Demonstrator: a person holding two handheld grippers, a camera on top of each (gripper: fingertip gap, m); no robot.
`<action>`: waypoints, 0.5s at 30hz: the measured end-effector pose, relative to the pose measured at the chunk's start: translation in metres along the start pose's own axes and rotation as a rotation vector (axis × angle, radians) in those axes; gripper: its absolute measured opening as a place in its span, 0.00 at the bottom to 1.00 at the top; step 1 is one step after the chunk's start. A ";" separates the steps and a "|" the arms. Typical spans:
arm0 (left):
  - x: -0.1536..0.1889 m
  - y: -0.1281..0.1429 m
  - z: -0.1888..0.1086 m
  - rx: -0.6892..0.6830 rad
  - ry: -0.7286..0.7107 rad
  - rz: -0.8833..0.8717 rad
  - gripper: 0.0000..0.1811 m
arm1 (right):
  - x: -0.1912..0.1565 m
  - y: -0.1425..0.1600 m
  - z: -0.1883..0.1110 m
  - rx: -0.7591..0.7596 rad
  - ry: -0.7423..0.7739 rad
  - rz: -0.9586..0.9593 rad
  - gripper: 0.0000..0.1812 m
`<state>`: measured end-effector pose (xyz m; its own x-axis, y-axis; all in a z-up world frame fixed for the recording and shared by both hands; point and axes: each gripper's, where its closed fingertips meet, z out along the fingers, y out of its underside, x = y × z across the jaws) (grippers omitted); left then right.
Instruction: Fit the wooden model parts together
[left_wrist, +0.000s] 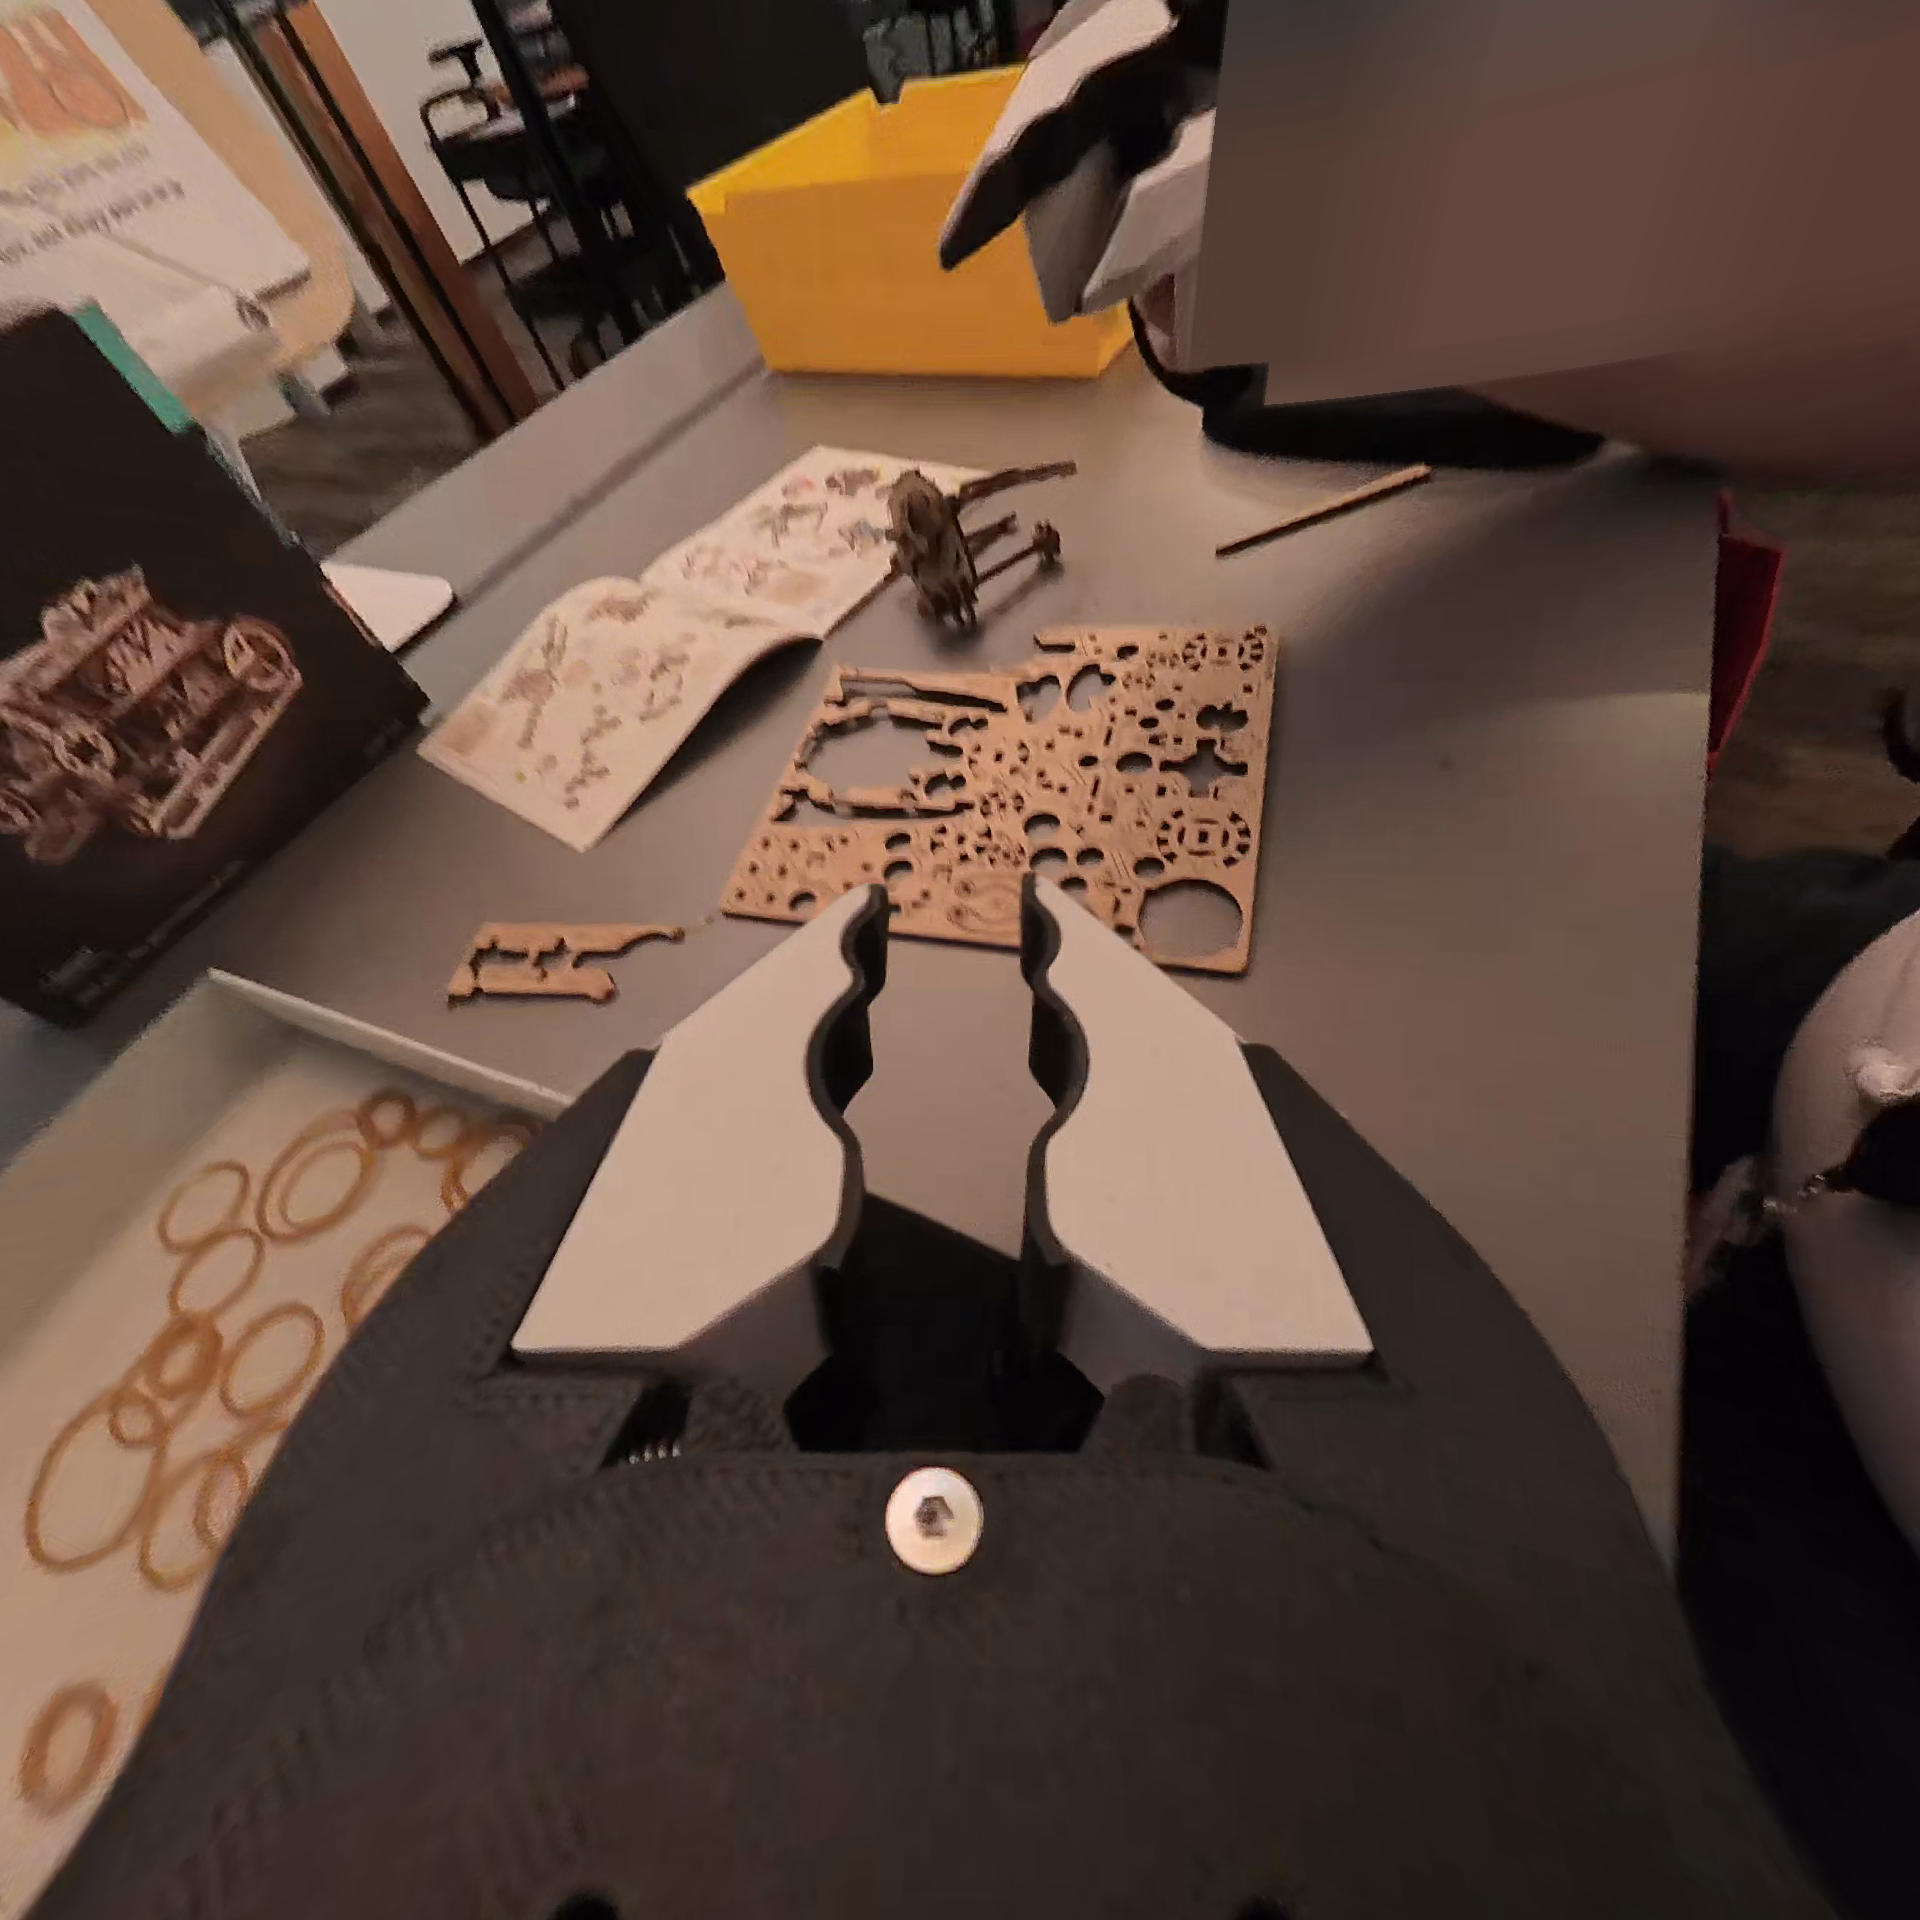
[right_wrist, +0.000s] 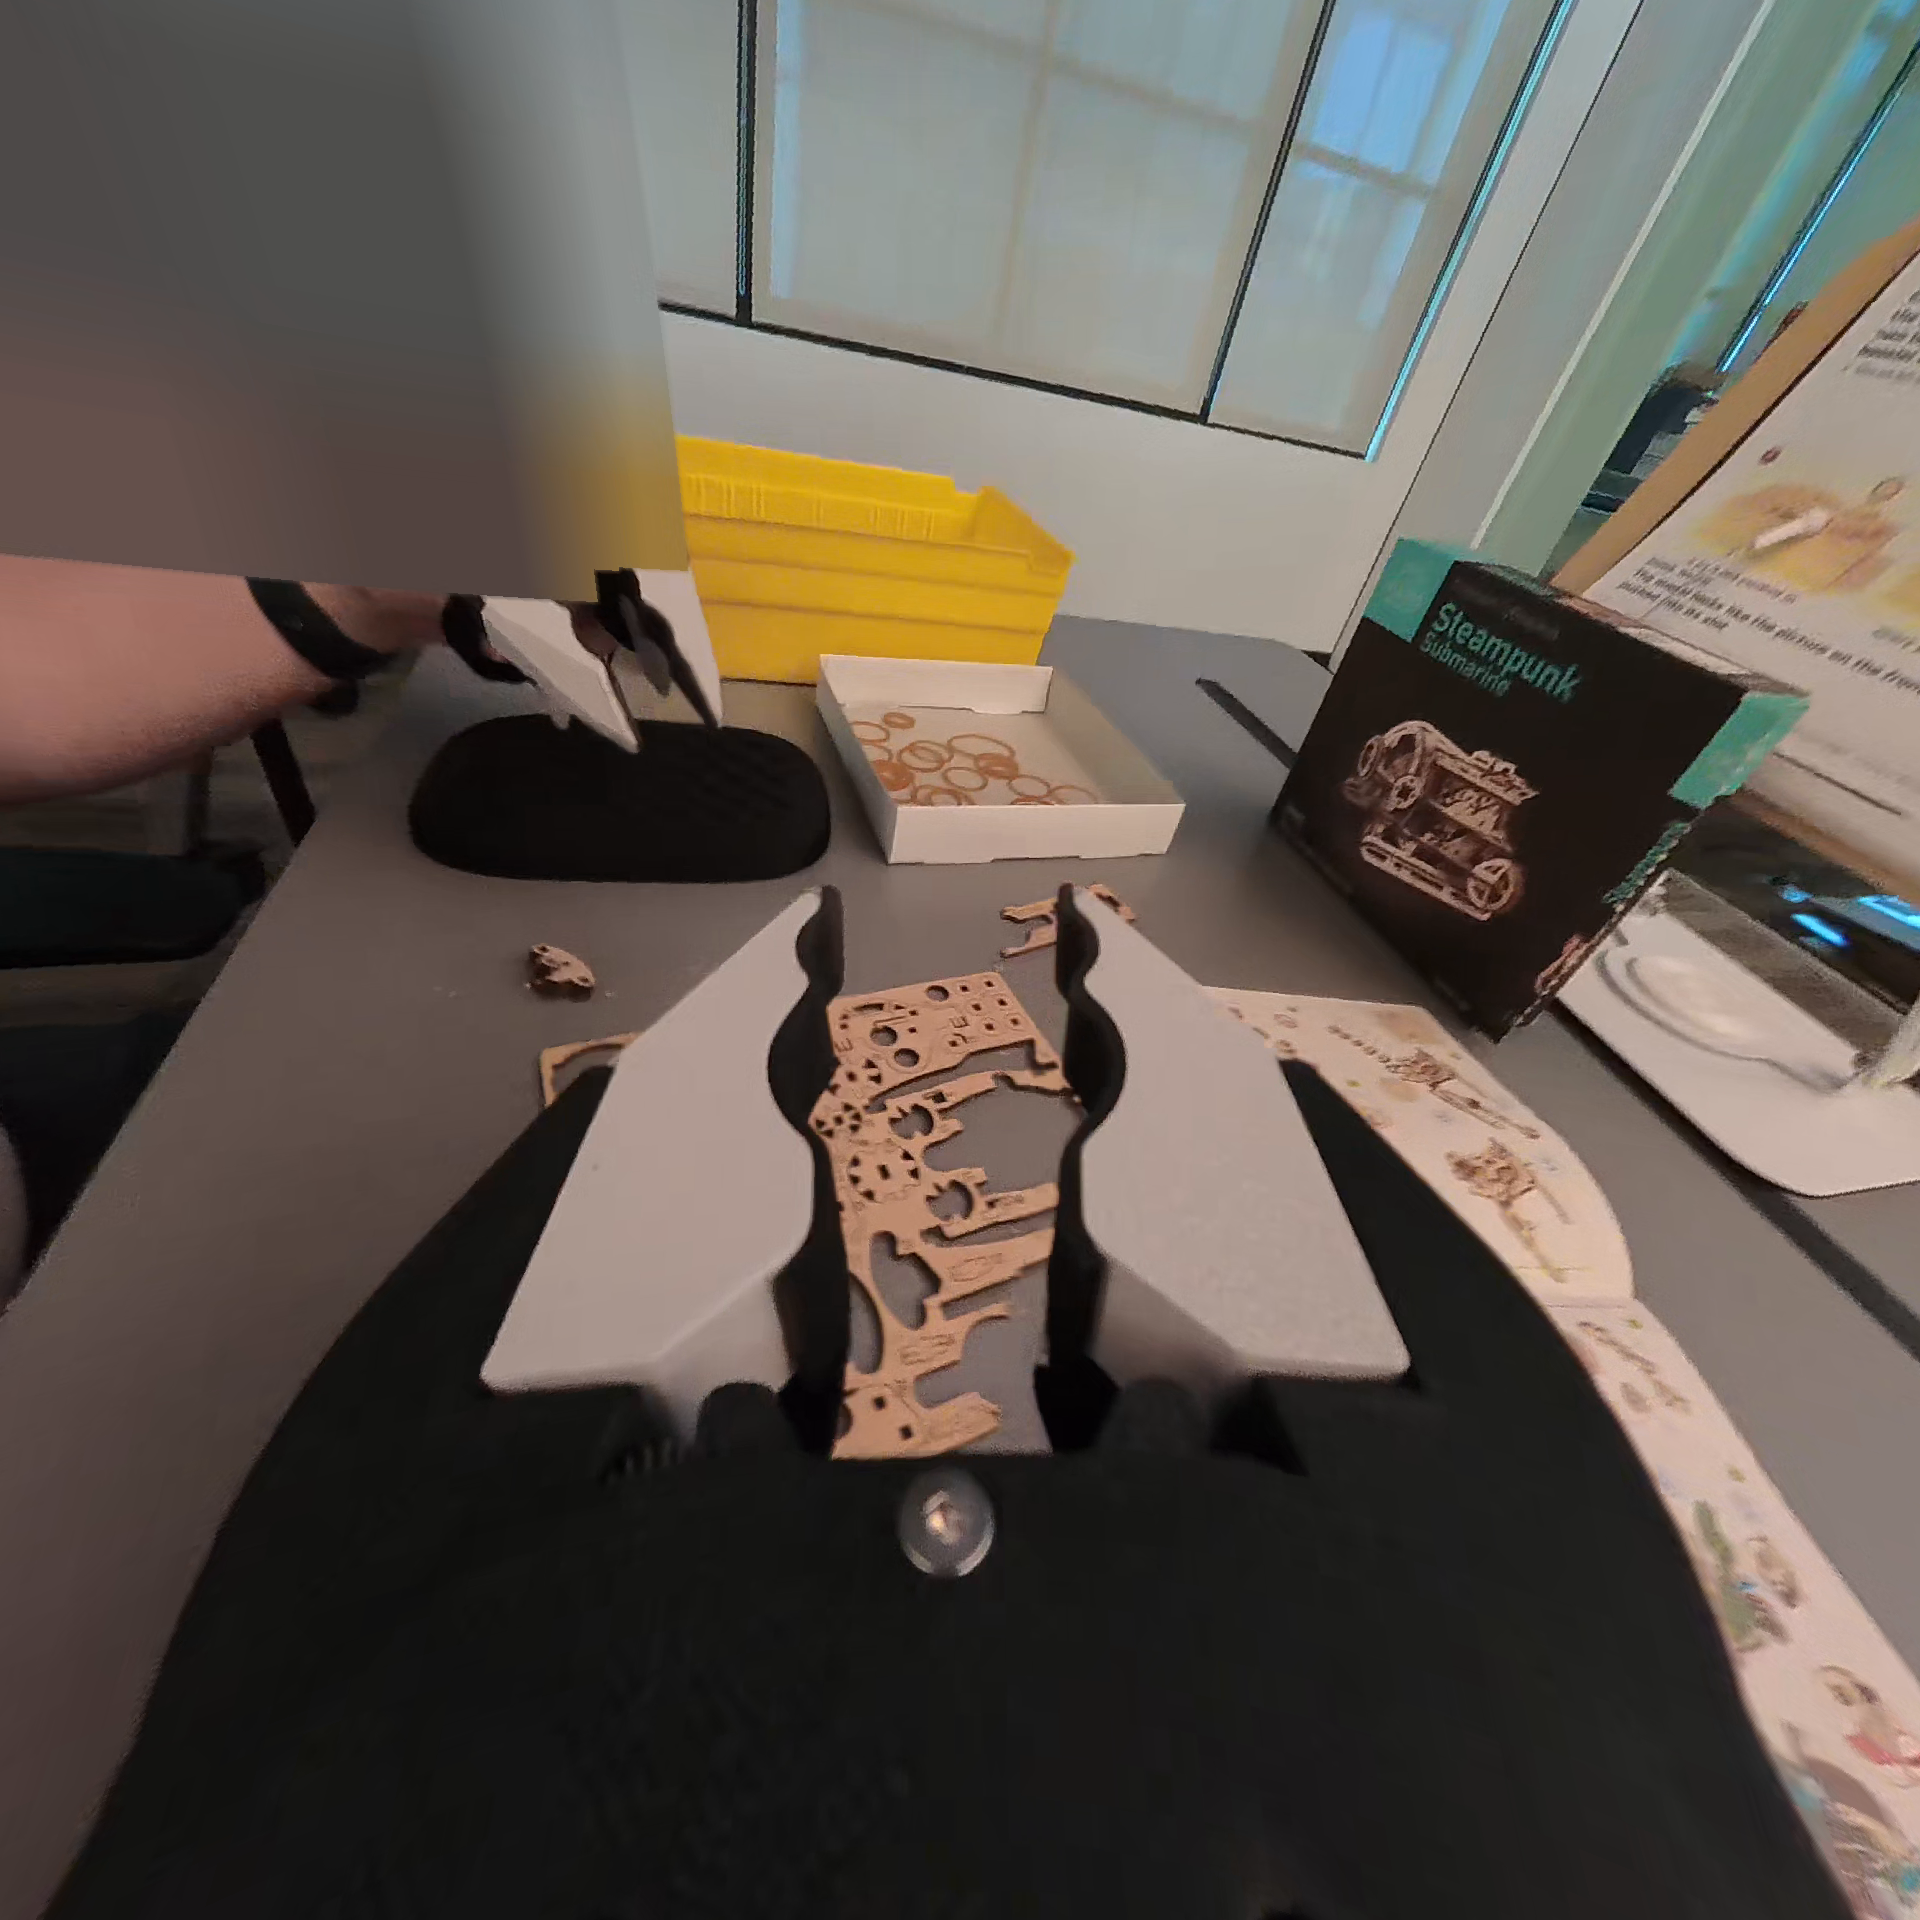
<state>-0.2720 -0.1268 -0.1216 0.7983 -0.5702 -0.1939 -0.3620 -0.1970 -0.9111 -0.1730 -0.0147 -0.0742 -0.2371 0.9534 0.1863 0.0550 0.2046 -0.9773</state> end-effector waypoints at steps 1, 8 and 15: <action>-0.004 -0.004 0.005 0.011 0.005 0.017 0.14 | 0.002 0.002 0.001 -0.023 -0.001 -0.023 0.22; -0.037 -0.033 0.048 0.054 0.078 0.109 0.16 | 0.010 0.022 0.008 -0.092 0.002 -0.143 0.24; -0.069 -0.055 0.053 0.228 0.133 0.004 0.16 | 0.011 0.010 0.001 0.006 0.057 -0.105 0.24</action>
<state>-0.2815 -0.0347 -0.0776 0.7215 -0.6732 -0.1621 -0.2355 -0.0184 -0.9717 -0.1759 -0.0028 -0.0818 -0.1858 0.9379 0.2930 0.0268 0.3029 -0.9527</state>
